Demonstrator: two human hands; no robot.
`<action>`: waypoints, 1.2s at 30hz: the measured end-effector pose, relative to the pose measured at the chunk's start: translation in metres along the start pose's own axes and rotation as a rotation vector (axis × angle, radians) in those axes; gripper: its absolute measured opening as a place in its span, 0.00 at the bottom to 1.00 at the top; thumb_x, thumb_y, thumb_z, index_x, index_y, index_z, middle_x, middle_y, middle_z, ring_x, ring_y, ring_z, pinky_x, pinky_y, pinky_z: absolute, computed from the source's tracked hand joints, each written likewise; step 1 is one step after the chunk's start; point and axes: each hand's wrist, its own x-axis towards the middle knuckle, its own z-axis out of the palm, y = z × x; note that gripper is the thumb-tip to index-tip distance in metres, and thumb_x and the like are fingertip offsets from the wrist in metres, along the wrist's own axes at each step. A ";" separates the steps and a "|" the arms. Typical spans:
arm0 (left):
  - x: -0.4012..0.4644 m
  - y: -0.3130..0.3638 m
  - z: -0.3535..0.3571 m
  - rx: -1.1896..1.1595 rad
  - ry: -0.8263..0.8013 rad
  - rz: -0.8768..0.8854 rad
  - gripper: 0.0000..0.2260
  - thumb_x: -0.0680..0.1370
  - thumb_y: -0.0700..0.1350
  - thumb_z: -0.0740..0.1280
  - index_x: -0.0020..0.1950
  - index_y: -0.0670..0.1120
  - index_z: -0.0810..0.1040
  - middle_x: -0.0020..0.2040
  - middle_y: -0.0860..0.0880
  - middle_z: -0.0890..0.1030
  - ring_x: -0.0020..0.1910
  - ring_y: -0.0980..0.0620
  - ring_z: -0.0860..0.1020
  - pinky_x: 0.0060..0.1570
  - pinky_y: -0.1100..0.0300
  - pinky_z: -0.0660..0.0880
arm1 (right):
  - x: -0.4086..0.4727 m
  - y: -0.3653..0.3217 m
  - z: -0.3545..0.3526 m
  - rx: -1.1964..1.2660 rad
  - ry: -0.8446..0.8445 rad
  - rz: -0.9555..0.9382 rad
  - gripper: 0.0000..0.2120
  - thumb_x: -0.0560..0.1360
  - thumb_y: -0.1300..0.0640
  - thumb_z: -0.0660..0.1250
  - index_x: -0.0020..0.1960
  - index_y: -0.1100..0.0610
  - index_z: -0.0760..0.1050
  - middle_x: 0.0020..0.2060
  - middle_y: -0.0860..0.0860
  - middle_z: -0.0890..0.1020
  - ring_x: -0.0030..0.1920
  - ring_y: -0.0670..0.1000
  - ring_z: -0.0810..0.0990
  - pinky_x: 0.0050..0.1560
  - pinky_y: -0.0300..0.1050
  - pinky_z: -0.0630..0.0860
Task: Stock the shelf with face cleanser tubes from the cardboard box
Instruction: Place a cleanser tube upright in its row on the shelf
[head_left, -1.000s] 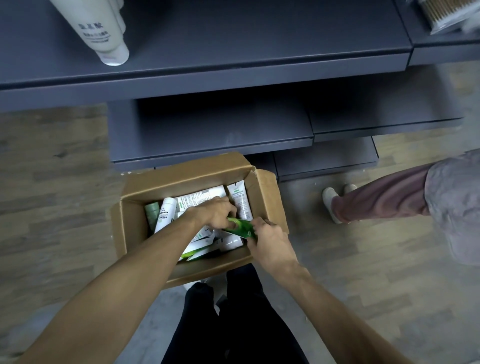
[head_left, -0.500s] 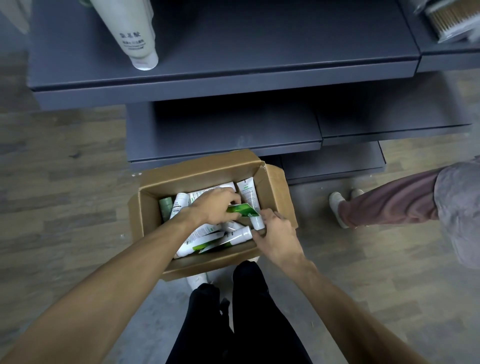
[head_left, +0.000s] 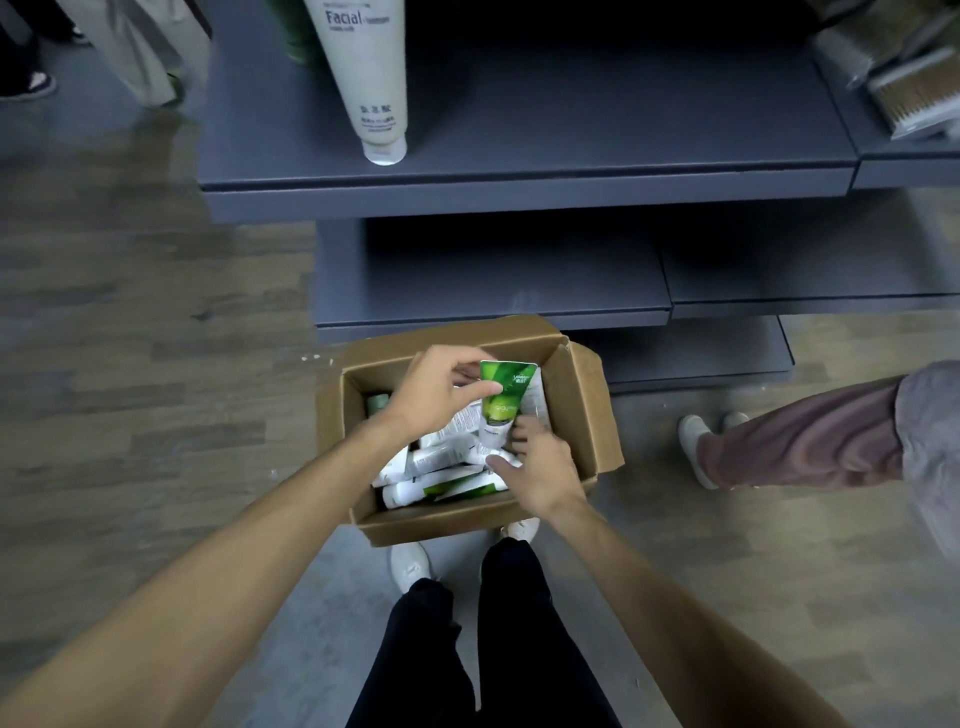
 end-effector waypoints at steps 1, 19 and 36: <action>-0.002 0.011 -0.007 -0.036 -0.001 0.012 0.07 0.73 0.42 0.75 0.51 0.47 0.84 0.44 0.49 0.85 0.46 0.53 0.84 0.51 0.58 0.80 | -0.001 -0.006 -0.003 0.047 0.023 -0.041 0.20 0.69 0.49 0.75 0.58 0.48 0.71 0.50 0.46 0.83 0.52 0.49 0.82 0.56 0.53 0.79; -0.035 0.163 -0.118 0.120 0.209 0.312 0.07 0.73 0.43 0.75 0.49 0.47 0.82 0.43 0.51 0.85 0.45 0.52 0.84 0.51 0.51 0.81 | -0.045 -0.148 -0.082 0.303 0.321 -0.459 0.15 0.70 0.54 0.77 0.54 0.56 0.79 0.45 0.47 0.85 0.44 0.38 0.83 0.47 0.33 0.79; -0.019 0.224 -0.090 0.258 0.482 0.293 0.07 0.72 0.43 0.75 0.49 0.43 0.83 0.40 0.54 0.84 0.39 0.62 0.81 0.45 0.68 0.78 | -0.016 -0.165 -0.142 0.276 0.434 -0.582 0.14 0.71 0.51 0.76 0.54 0.53 0.78 0.44 0.44 0.84 0.46 0.41 0.82 0.50 0.42 0.80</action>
